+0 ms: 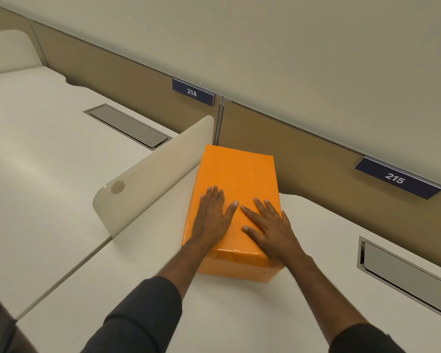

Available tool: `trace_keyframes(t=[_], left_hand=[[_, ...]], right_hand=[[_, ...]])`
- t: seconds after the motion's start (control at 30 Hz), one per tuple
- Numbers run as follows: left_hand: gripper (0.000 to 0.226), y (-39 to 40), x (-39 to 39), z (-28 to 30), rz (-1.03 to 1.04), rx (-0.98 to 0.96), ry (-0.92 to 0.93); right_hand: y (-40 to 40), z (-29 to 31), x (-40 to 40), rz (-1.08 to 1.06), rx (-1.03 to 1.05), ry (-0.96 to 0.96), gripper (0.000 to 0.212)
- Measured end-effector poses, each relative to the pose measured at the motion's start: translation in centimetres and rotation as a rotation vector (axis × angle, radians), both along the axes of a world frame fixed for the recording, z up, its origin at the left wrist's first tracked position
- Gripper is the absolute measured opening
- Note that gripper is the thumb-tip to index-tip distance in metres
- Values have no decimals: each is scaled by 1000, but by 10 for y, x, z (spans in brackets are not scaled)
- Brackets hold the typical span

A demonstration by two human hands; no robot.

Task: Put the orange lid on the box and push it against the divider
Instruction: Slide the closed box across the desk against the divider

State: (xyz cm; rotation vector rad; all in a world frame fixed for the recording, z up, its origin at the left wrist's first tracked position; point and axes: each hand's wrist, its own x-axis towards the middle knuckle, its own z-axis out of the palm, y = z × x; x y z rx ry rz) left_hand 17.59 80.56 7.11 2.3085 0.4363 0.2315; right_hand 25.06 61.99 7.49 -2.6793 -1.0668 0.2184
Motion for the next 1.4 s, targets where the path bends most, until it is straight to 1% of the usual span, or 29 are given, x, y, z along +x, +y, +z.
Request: trace_keyframes(t=[0.13,0.27,0.33,0.5,0.9,1.0,1.1,1.23,1.4], left_hand=[[76,37,25,-1,-31,133,27],[79,71,43,-5,-101,334,46],[80,87,51,-6,-140,386,39],[74,124,68,-8,-191,402,-10],[64,181,101,-10,-255,322,-35],[65,189,107,-11,-269,349,-33],[71,194,112,-11,-315,389,-10],[78,200,118,-9,-397,494,55],[82,203,123,-11,-415,542,79]], right_hand=[[37,-3,9,-83,31,-22,70],[71,-9,16,-156,65,-51,66],[86,-13,17,-191,75,-61,65],[120,-16,19,-270,88,-83,65],[177,-14,28,-365,93,-106,66],[185,-14,29,-379,75,-107,66],[190,-15,30,-389,73,-105,66],[195,-14,32,-393,50,-91,66],[198,-13,34,-397,50,-80,67]])
